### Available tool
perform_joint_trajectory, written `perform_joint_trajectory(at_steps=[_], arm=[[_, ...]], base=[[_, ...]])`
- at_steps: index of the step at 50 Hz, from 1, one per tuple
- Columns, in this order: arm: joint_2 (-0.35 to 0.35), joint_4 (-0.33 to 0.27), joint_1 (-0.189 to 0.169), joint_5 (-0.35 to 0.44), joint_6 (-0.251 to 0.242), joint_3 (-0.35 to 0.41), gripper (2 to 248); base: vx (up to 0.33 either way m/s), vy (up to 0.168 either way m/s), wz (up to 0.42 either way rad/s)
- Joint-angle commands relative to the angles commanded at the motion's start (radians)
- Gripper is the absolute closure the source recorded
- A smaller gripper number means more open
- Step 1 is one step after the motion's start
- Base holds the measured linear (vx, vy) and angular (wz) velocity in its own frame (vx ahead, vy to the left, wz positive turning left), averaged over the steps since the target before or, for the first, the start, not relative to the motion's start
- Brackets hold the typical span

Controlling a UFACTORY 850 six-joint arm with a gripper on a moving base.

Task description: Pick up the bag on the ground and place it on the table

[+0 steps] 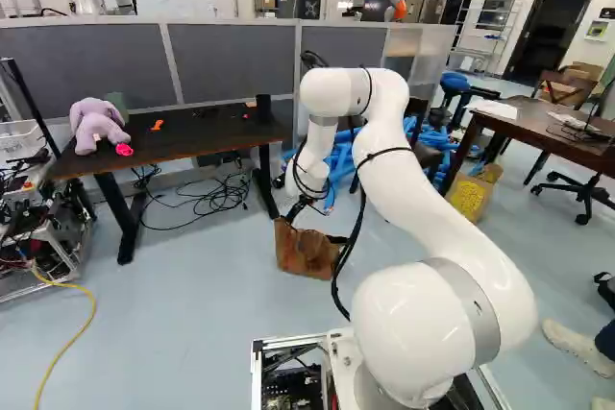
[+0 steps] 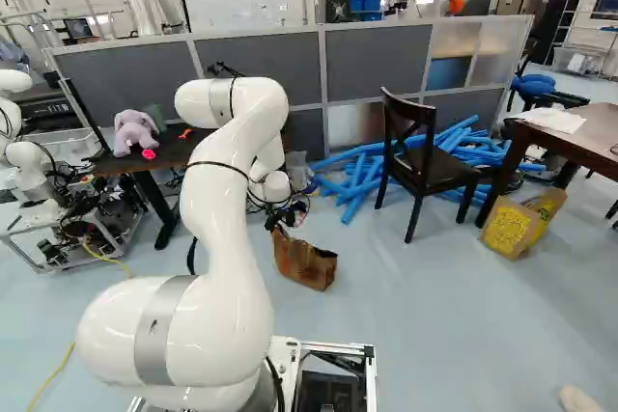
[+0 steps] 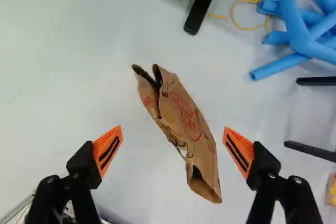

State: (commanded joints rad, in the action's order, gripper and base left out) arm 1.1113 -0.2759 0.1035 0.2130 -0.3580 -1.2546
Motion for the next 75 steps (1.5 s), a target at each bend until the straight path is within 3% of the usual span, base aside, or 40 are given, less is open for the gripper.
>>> perform_joint_trajectory(at_steps=[32, 75], arm=[[0.115, 0.0, 0.0, -0.001, -0.325, -0.088, 3], [0.271, 0.0, -0.009, -0.074, -0.347, -0.218, 3]], base=[[0.0, 0.0, 0.0], [0.0, 0.0, 0.0]])
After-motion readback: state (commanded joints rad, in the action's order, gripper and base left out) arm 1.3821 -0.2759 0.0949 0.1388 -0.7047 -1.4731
